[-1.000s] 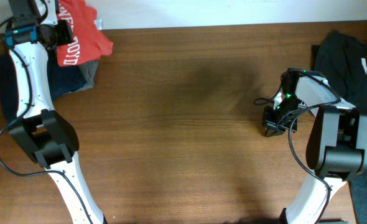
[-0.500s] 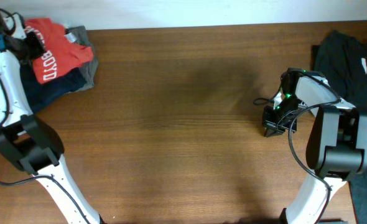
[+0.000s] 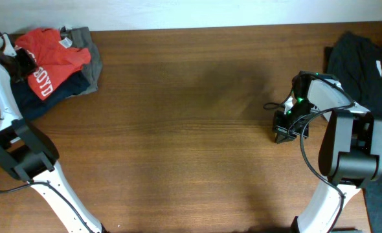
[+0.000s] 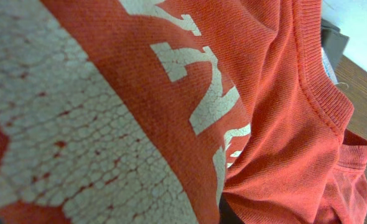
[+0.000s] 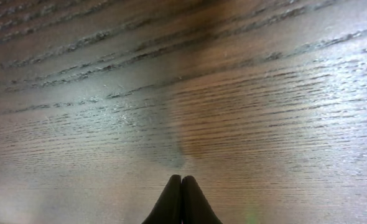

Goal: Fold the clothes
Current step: 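Lower the shirt onto the stack and open the left gripper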

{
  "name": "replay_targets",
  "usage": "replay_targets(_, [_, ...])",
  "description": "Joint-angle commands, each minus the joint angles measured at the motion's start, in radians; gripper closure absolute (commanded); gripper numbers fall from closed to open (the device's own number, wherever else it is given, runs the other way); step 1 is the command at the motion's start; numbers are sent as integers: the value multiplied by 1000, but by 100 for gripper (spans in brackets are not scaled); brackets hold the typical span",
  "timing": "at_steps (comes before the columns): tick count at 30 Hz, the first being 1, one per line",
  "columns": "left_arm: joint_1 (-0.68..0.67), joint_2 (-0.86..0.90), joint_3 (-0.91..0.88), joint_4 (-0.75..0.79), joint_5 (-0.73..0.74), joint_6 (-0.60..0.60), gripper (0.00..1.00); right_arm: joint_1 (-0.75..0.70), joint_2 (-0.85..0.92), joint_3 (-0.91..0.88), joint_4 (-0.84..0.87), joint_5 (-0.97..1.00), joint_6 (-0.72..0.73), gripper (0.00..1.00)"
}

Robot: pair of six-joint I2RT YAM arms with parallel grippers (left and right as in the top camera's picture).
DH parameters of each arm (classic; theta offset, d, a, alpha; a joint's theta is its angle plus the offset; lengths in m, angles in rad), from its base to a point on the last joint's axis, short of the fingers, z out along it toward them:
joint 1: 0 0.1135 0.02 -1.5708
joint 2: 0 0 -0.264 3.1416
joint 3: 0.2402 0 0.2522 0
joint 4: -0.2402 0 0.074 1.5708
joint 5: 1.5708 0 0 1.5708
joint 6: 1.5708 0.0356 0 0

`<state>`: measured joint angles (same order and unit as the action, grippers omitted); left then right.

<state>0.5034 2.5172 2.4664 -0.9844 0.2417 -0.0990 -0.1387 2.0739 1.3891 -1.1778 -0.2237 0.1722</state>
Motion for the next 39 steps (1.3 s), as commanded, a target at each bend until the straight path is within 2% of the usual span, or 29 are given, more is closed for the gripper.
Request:
replay_targets(1, [45, 2, 24, 2, -41, -5, 92, 2, 9, -3, -4, -9, -8, 96])
replay_targets(2, [50, 2, 24, 2, -41, -5, 89, 2, 9, -3, -4, -9, -8, 96])
replay_targets(3, [56, 2, 24, 2, -41, -5, 80, 2, 9, -3, -5, -10, -8, 96])
replay_targets(4, [62, 2, 24, 2, -41, -5, 65, 2, 9, -3, -5, -9, -8, 96])
replay_targets(6, [68, 2, 24, -1, -41, -5, 65, 2, 9, -3, -6, -10, -8, 96])
replay_targets(7, [70, 2, 24, -2, -41, -5, 55, 2, 9, -3, -7, -10, -8, 96])
replay_targets(8, [71, 2, 24, -2, -41, -5, 27, 2, 9, -3, -9, -10, -8, 96])
replay_targets(9, [72, 2, 24, -2, -41, -5, 8, 2, 9, -3, -11, -9, -8, 96])
replay_targets(10, [72, 2, 24, -2, -41, -5, 2, 2, 9, -3, -13, -10, -8, 96])
replay_targets(17, [74, -3, 26, -57, -42, -11, 1, 2, 9, -3, -20, -9, -12, 96])
replay_targets(22, [77, -72, 32, -94, -47, -65, 1, 2, 9, -3, -20, -9, -23, 96])
replay_targets(23, [76, -108, 32, -93, -47, -66, 8, 2, 9, -3, -19, -10, -27, 96])
replay_targets(24, [76, -124, 33, -93, -48, -70, 20, 2, 9, -3, -19, -10, -27, 96])
replay_targets(25, [76, -158, 33, -93, -47, -73, 38, 2, 9, -3, -18, -9, -27, 96])
replay_targets(26, [76, -179, 33, -91, -48, -73, 61, 2, 9, -3, -15, -10, -27, 96])
replay_targets(27, [76, -192, 33, -90, -48, -73, 89, 2, 9, -3, -12, -10, -27, 96])
replay_targets(28, [76, -208, 33, -86, -48, -80, 99, 2, 9, -3, -10, -10, -27, 96])
replay_targets(32, [72, -218, 32, 34, -49, -211, 99, 2, 9, -3, -8, -10, -27, 96])
replay_targets(34, [69, -204, 32, 123, -64, -223, 99, 2, 9, -3, -8, -10, -27, 96])
replay_targets(39, [45, -137, 32, 299, -210, -222, 99, 2, 9, -3, -8, -9, -27, 96])
